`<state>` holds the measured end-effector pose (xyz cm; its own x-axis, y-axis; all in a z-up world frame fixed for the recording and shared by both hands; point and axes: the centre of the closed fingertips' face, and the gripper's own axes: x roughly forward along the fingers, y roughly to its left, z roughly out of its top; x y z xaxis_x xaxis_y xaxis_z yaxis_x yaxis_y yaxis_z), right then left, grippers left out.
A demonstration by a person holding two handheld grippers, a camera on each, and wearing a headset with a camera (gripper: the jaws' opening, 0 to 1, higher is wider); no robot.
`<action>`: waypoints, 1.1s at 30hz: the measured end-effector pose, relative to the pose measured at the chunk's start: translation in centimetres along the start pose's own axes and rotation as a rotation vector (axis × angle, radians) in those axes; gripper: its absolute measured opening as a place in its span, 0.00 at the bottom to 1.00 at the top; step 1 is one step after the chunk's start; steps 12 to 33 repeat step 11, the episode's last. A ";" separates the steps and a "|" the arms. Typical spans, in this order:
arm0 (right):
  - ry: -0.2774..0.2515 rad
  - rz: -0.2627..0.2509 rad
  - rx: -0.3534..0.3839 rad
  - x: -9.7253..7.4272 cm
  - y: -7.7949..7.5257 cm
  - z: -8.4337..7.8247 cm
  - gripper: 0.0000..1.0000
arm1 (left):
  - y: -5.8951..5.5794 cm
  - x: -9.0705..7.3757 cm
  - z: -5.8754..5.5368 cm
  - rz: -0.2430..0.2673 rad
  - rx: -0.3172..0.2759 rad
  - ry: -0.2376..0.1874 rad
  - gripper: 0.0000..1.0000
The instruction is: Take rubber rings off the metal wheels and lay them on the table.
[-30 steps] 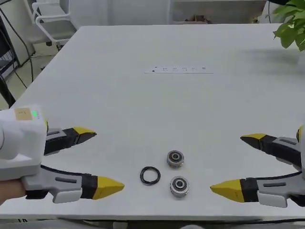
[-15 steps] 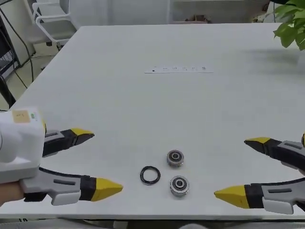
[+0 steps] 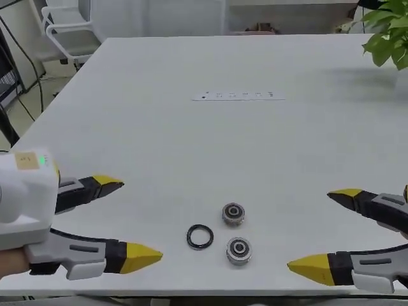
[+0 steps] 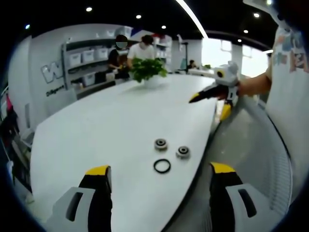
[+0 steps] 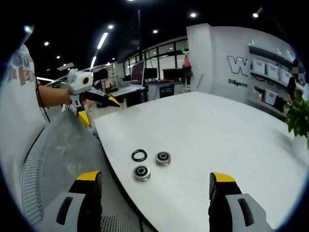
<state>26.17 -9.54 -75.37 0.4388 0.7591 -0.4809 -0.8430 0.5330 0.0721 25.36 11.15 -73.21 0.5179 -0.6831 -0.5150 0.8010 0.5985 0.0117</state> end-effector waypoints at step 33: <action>0.002 -0.005 0.000 -0.1 0.0 -0.2 0.92 | -0.1 0.2 -0.1 -0.003 0.006 0.008 0.84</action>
